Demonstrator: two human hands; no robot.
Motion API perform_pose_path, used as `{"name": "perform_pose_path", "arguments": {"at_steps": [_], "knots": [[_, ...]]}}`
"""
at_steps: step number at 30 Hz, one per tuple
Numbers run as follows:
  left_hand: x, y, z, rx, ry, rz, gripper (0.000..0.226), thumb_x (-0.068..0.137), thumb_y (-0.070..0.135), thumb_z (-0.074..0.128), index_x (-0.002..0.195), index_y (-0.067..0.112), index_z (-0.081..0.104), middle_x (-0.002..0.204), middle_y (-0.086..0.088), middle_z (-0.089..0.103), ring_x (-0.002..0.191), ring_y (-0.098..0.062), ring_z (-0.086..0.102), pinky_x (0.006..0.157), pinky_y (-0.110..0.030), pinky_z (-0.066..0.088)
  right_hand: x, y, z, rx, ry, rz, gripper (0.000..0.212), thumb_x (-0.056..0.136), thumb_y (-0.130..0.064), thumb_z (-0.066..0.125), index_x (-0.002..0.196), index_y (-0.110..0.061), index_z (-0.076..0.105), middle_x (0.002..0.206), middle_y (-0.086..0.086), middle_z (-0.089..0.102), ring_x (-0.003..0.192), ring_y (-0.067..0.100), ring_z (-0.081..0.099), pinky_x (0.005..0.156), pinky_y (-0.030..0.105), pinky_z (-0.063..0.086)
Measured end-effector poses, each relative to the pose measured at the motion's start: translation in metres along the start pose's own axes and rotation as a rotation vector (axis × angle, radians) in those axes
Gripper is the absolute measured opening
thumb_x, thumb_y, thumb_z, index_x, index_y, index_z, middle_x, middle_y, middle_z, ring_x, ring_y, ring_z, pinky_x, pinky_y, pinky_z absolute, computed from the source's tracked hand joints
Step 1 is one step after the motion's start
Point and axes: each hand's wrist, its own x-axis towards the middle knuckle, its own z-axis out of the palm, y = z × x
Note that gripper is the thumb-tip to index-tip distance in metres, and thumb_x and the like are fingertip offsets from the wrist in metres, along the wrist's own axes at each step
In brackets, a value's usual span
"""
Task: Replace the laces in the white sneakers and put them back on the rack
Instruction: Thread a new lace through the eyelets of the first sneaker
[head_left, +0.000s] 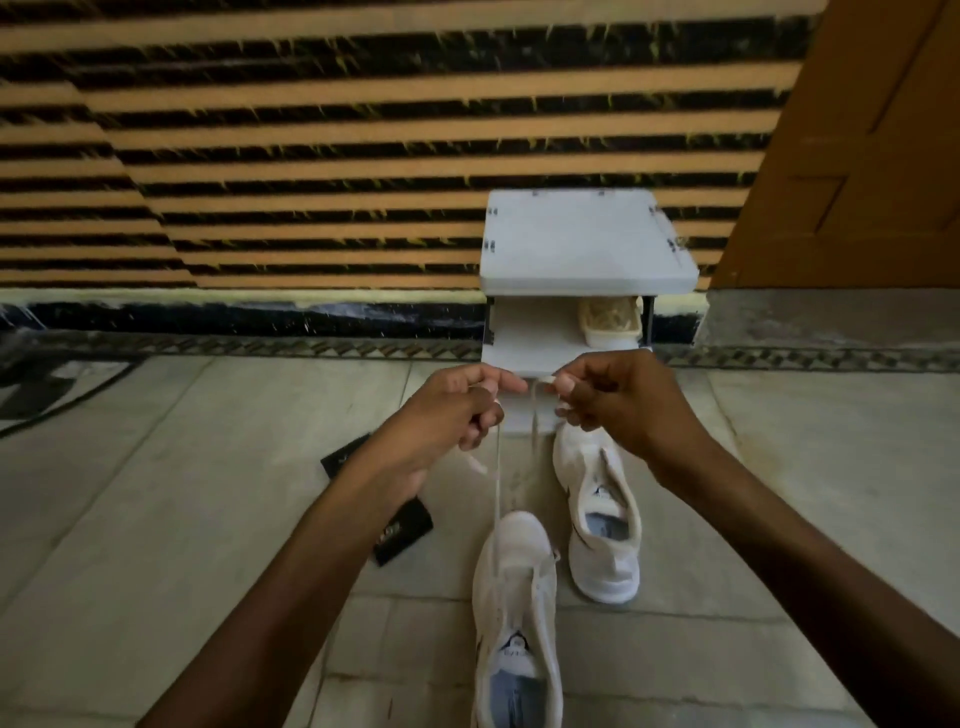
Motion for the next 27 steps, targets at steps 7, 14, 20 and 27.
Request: {"name": "perform_pose_path", "arguments": {"at_steps": [7,14,20,27], "knots": [[-0.006,0.081,-0.022,0.058,0.057,0.158,0.026,0.103,0.019,0.042,0.106,0.021,0.067,0.062,0.007,0.050,0.052,-0.002,0.040,0.056,-0.018,0.035,0.025,-0.074,-0.035,0.081,0.049,0.138,0.005,0.091,-0.010,0.063,0.088,-0.009,0.066,0.071,0.007,0.072,0.055,0.009,0.063,0.050,0.020,0.046],[-0.014,0.141,-0.031,-0.051,0.037,0.210,0.024,0.103,0.016,0.042,0.103,0.012,0.066,0.066,0.004,0.053,0.054,-0.004,0.044,0.054,-0.016,0.038,0.029,-0.136,-0.067,0.384,-0.094,0.166,0.017,0.095,-0.017,0.058,0.102,-0.004,0.067,0.076,0.005,0.069,0.060,0.007,0.060,0.056,0.020,0.051],[-0.020,0.187,-0.044,-0.265,0.025,0.251,0.021,0.102,0.010,0.044,0.105,0.007,0.065,0.079,-0.001,0.063,0.065,-0.006,0.057,0.069,-0.023,0.050,0.034,-0.186,-0.093,1.045,-0.203,0.182,0.030,0.082,0.001,0.063,0.112,0.005,0.061,0.116,0.020,0.068,0.104,0.025,0.069,0.084,0.029,0.058],[-0.033,0.209,-0.054,-0.313,0.023,0.268,0.033,0.098,-0.008,0.038,0.111,0.003,0.065,0.099,-0.014,0.073,0.091,-0.017,0.071,0.080,-0.025,0.057,0.036,-0.206,-0.098,0.715,-0.195,0.041,0.029,0.085,0.004,0.062,0.114,0.004,0.064,0.105,0.018,0.072,0.096,0.020,0.071,0.076,0.019,0.057]]}}
